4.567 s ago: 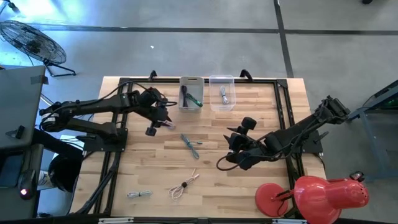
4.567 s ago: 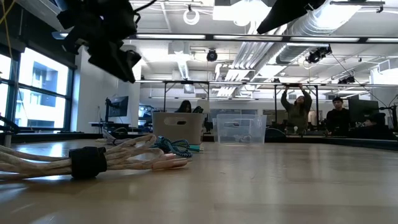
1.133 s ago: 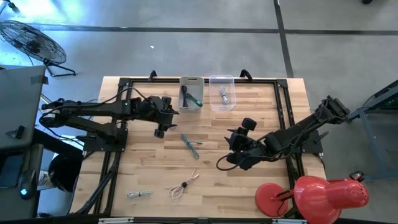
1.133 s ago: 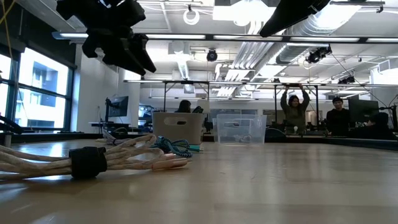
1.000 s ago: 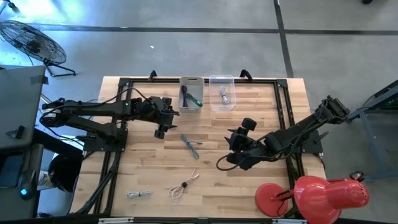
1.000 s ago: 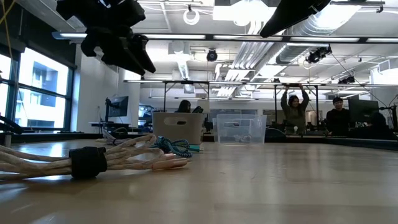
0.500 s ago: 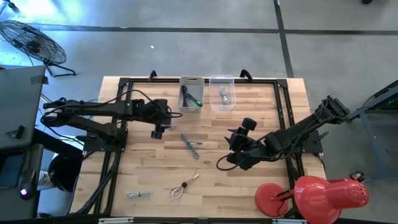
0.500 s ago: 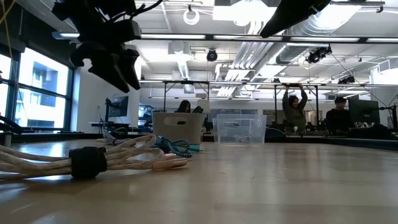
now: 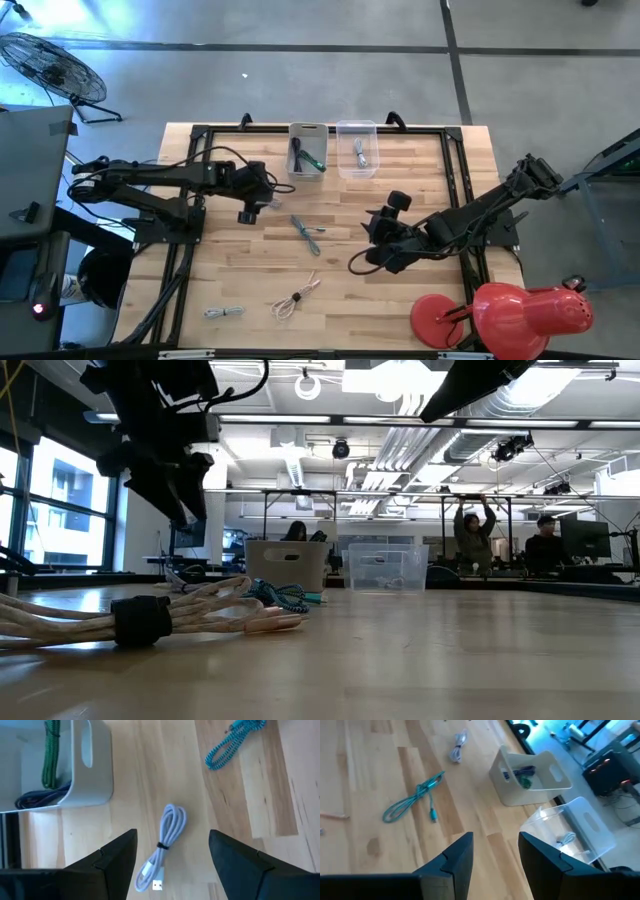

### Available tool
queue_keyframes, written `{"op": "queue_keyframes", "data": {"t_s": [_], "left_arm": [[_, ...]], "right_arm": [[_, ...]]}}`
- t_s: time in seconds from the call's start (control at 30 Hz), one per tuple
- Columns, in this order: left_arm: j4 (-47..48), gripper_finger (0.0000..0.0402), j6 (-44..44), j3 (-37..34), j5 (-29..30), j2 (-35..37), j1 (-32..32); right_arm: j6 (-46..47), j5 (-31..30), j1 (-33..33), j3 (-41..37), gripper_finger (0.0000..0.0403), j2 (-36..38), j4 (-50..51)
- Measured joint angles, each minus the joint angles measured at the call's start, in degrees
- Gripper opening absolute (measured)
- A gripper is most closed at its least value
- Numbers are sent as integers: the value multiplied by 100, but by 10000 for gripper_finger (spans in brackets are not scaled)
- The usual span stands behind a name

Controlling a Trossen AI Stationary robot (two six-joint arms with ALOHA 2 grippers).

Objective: Pick & Place USB Port
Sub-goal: Put the purple charger cable into the transparent bin

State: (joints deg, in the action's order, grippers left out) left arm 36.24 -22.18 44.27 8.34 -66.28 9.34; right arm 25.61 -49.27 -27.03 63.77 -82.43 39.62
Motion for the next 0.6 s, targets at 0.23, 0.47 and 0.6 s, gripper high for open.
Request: {"op": "queue_keyframes", "data": {"t_s": [0.23, 0.47, 0.6], "left_arm": [[146, 241, -153, 2, -25, 0, 0], [253, 241, -153, 2, -24, 0, 0], [329, 241, -168, 2, 13, 0, 0]], "right_arm": [[-67, 664, 167, 0, 150, 0, -2], [-423, 2123, 544, 0, 150, 0, -111], [-546, 2292, 688, 0, 149, 0, -131]]}}
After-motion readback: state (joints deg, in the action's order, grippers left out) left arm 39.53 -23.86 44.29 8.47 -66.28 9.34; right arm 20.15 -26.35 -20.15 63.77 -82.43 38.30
